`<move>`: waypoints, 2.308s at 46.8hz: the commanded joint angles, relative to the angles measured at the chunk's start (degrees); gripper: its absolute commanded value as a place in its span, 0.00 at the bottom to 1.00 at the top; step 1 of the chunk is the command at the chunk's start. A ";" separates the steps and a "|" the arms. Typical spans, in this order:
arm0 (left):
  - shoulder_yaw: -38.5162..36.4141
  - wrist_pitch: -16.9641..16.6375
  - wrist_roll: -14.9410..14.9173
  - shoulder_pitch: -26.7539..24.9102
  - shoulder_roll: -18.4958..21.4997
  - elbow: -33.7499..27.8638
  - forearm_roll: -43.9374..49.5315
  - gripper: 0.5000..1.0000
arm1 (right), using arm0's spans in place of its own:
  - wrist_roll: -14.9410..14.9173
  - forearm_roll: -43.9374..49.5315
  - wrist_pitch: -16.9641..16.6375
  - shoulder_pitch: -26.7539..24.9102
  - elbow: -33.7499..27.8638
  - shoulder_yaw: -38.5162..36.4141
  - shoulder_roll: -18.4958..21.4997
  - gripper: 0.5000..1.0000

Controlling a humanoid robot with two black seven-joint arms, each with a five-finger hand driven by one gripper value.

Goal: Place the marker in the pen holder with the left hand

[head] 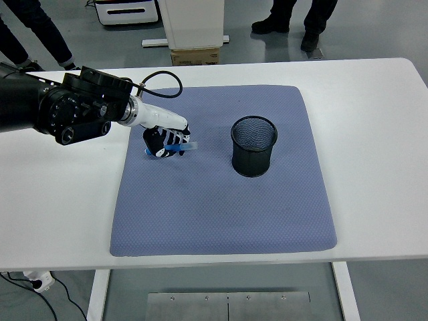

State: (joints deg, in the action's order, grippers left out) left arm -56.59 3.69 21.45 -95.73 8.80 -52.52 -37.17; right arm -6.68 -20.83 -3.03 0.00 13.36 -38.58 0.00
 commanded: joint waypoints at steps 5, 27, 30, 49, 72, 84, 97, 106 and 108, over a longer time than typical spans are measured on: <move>-0.01 -0.09 0.08 0.02 -0.01 -0.04 0.08 0.24 | 0.00 0.00 0.04 0.00 0.00 0.00 0.00 1.00; -0.01 -0.09 -0.01 0.02 -0.10 -0.13 -0.09 0.28 | 0.00 0.00 0.04 0.00 0.00 0.00 0.00 1.00; -0.01 -0.09 -0.01 0.02 -0.10 -0.22 -0.27 0.28 | 0.00 0.00 0.04 0.00 0.00 0.00 0.00 1.00; -0.01 0.26 1.14 -0.51 -0.10 -1.45 -0.53 0.36 | 0.00 0.00 0.04 0.00 0.00 0.00 0.00 1.00; -0.10 -0.62 0.52 -0.42 -0.19 -2.77 -3.96 0.30 | 0.00 0.00 0.04 0.00 0.00 0.00 0.00 1.00; -0.10 -2.73 0.26 0.19 -0.80 -2.77 -5.46 0.30 | 0.00 0.00 0.04 0.00 0.00 0.00 0.00 1.00; -0.19 -2.81 -0.44 0.46 -0.89 -2.77 -5.46 0.24 | 0.00 0.00 0.04 0.00 0.00 0.00 0.00 1.00; -0.27 -2.73 -0.44 0.54 -0.89 -2.77 -5.54 0.18 | 0.00 0.00 0.04 0.00 0.00 0.00 0.00 1.00; -0.27 -2.73 -0.44 0.55 -0.89 -2.77 -5.54 0.18 | 0.00 0.00 0.04 0.00 0.00 0.00 0.00 1.00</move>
State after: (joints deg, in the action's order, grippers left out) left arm -56.87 0.95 21.00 -95.20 7.92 -55.29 -42.70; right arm -6.68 -20.83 -3.03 0.00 13.36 -38.58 0.00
